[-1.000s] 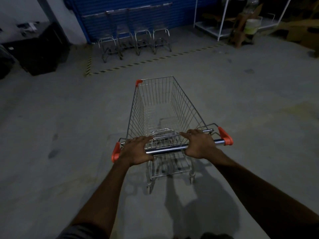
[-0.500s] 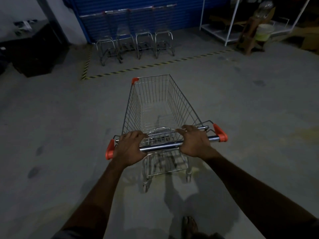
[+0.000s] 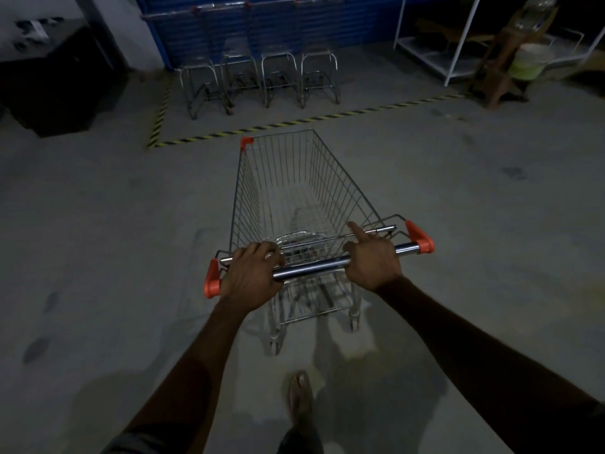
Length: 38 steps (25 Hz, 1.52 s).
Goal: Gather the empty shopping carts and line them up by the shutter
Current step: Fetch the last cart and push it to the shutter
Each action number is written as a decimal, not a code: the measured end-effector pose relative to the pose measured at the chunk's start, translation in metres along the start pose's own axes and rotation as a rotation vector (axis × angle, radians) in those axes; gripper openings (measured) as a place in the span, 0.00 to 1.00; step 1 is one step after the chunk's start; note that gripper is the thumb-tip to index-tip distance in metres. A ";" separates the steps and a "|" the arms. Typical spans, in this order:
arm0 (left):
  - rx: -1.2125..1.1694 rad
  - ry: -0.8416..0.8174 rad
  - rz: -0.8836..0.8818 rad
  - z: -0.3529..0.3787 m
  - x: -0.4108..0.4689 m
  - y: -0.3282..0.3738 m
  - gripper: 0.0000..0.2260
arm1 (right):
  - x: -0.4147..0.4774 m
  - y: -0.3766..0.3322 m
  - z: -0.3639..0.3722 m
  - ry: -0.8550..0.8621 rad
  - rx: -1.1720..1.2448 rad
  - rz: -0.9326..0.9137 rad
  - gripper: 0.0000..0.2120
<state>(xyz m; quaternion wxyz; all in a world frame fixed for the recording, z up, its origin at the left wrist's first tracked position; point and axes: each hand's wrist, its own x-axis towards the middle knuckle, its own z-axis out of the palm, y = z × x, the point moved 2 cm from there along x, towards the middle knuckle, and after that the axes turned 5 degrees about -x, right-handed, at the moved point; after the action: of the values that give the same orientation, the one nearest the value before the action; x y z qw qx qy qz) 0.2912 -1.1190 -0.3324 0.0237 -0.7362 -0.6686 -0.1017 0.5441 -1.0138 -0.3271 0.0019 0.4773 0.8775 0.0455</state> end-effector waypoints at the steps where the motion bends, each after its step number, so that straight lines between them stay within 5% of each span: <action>1: -0.003 0.006 0.009 0.003 0.020 -0.009 0.17 | 0.021 0.006 -0.001 -0.024 -0.002 -0.003 0.16; 18: 0.030 -0.209 -0.039 0.051 0.352 -0.175 0.12 | 0.355 0.063 0.024 0.246 -0.002 0.093 0.11; 28: -0.092 -0.367 -0.149 0.078 0.579 -0.243 0.21 | 0.562 0.156 0.040 0.039 0.091 0.059 0.19; 38: -0.154 -0.422 -0.105 0.108 0.813 -0.295 0.19 | 0.785 0.265 0.028 -0.394 0.119 0.103 0.23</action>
<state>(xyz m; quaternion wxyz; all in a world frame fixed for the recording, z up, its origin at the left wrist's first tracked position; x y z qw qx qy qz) 0.0816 -0.2734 -0.3207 -0.1782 -0.7050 -0.6865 0.0025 0.3397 -0.2104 -0.3018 0.1429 0.5204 0.8359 -0.1004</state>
